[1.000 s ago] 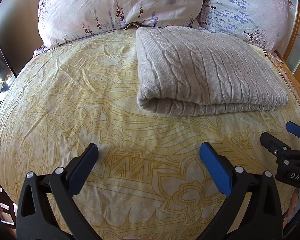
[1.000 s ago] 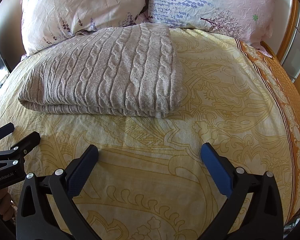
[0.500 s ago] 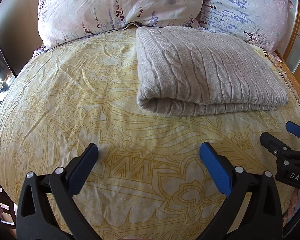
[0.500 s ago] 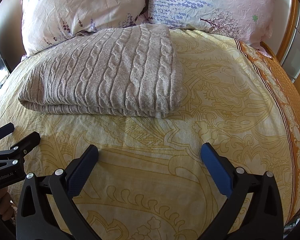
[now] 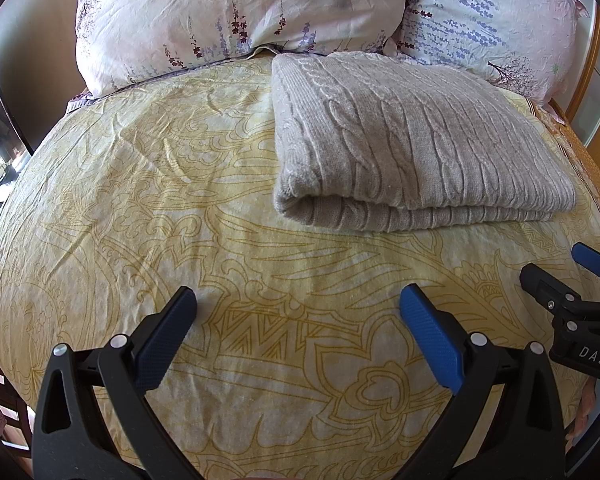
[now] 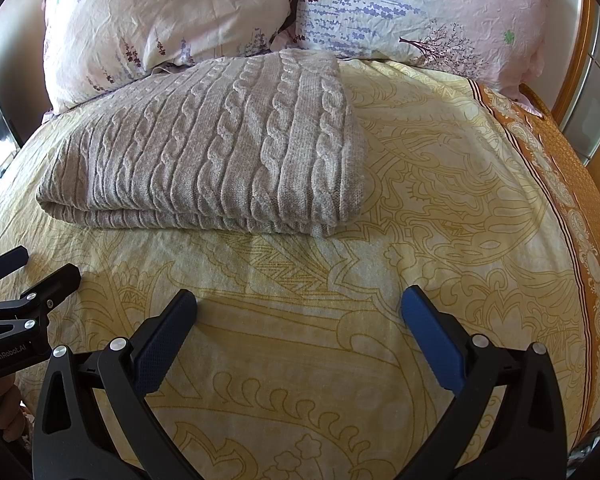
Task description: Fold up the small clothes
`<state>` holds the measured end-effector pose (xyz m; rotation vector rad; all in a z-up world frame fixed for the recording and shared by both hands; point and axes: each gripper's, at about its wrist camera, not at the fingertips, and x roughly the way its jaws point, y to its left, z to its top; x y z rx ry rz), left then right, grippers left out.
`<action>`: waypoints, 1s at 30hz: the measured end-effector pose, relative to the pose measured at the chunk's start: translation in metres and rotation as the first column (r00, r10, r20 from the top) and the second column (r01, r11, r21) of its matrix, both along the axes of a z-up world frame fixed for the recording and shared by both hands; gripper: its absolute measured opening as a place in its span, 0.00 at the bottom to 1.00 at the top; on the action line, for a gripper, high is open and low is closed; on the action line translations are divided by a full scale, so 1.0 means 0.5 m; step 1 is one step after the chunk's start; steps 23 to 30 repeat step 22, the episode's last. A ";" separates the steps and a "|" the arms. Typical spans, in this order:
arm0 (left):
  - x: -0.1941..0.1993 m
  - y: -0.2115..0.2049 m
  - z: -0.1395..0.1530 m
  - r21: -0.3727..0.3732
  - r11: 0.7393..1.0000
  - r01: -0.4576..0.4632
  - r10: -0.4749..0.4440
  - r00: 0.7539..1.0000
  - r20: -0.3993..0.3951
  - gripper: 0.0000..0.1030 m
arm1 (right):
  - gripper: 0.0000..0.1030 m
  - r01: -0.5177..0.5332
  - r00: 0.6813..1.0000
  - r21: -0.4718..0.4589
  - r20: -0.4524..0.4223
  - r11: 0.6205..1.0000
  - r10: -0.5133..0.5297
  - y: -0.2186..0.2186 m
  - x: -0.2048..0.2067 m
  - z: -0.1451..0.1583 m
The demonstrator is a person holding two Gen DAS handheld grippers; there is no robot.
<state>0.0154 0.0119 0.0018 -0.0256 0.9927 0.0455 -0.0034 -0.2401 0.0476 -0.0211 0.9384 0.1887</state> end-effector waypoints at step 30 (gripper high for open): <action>0.000 -0.001 -0.001 0.000 1.000 0.002 -0.002 1.000 0.000 0.98 | 0.99 0.005 1.000 0.002 0.009 1.000 -0.005 0.000 -0.002 0.001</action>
